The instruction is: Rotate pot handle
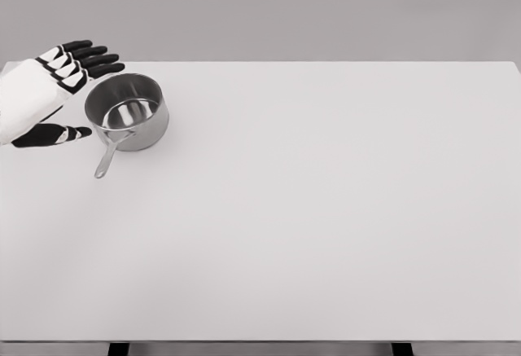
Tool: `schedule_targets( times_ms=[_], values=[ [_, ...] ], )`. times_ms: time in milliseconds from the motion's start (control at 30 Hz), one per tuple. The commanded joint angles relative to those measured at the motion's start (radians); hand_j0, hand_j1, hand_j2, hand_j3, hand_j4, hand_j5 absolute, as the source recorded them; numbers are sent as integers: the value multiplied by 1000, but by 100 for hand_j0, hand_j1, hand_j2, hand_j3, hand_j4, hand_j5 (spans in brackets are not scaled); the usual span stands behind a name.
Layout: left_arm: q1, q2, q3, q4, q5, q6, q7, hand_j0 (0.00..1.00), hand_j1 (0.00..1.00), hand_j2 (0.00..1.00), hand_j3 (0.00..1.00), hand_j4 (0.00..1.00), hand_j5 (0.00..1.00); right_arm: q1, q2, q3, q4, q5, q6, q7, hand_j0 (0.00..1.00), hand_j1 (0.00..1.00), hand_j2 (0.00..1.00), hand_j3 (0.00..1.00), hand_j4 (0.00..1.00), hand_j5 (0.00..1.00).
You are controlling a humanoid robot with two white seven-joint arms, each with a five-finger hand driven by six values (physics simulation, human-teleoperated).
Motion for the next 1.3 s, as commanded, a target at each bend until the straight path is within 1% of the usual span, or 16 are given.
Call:
schedule_targets(
  times_ms=[0,33,67,133,233,367,400,467,600,700,800,900,967,1033,1167,1267],
  values=[
    [0,-1,-41,-11,9,1,-47,100,100,100,100,100,100,0,0,0,0,0,-1,0,100,100,100,100,100,100],
    [-3,-1,-44,-13,11,1,-59,100,100,100,100,100,100,0,0,0,0,0,0,0,100,100,100,100,100,100],
    [-32,-1,-72,-14,21,1,-123,100,100,100,100,100,100,0,0,0,0,0,0,0,100,100,100,100,100,100],
    [-61,-1,-100,-14,18,1,-162,100,100,100,100,100,100,2,0,0,0,0,0,0,100,100,100,100,100,100],
    [-97,-38,-127,-14,11,1,-177,100,100,100,100,100,100,0,0,0,0,0,0,0,100,100,100,100,100,100],
    [-150,-56,-187,-14,-3,1,-190,100,100,100,100,100,100,0,0,0,0,0,0,0,100,100,100,100,100,100],
    [-160,-79,-195,-13,-52,1,-190,100,100,100,100,100,100,0,0,0,0,0,-1,0,100,100,100,100,100,100],
    [-163,-137,-193,-11,-149,1,-190,100,100,100,100,100,100,0,0,0,0,0,-1,0,100,100,100,100,100,100],
    [-161,-151,-199,1,-167,1,-190,100,100,100,100,100,100,2,0,0,0,0,0,0,100,100,100,100,100,100],
    [-163,-153,-216,12,-233,1,-190,100,100,100,100,100,100,0,0,0,0,0,0,0,100,100,100,100,100,100],
    [-163,-161,-238,23,-279,1,-190,100,100,100,100,100,100,0,0,0,0,0,-1,0,100,100,100,100,100,100],
    [-163,-167,-247,24,-305,1,-190,100,100,100,100,100,100,2,0,0,0,0,0,0,100,100,100,100,100,100],
    [-163,-167,-247,24,-345,1,-190,100,100,100,100,100,100,0,0,0,0,0,0,0,100,100,100,100,100,100],
    [-163,-167,-248,26,-347,1,-190,100,100,100,100,100,100,0,0,0,0,0,0,0,100,100,100,100,100,100],
    [-163,-168,-268,63,-360,1,-190,100,100,100,100,100,100,0,0,0,0,0,0,0,100,100,100,100,100,100],
    [-170,-179,-267,92,-362,1,-190,100,100,100,100,100,100,2,0,0,0,0,0,0,100,100,100,100,100,100]
  ],
)
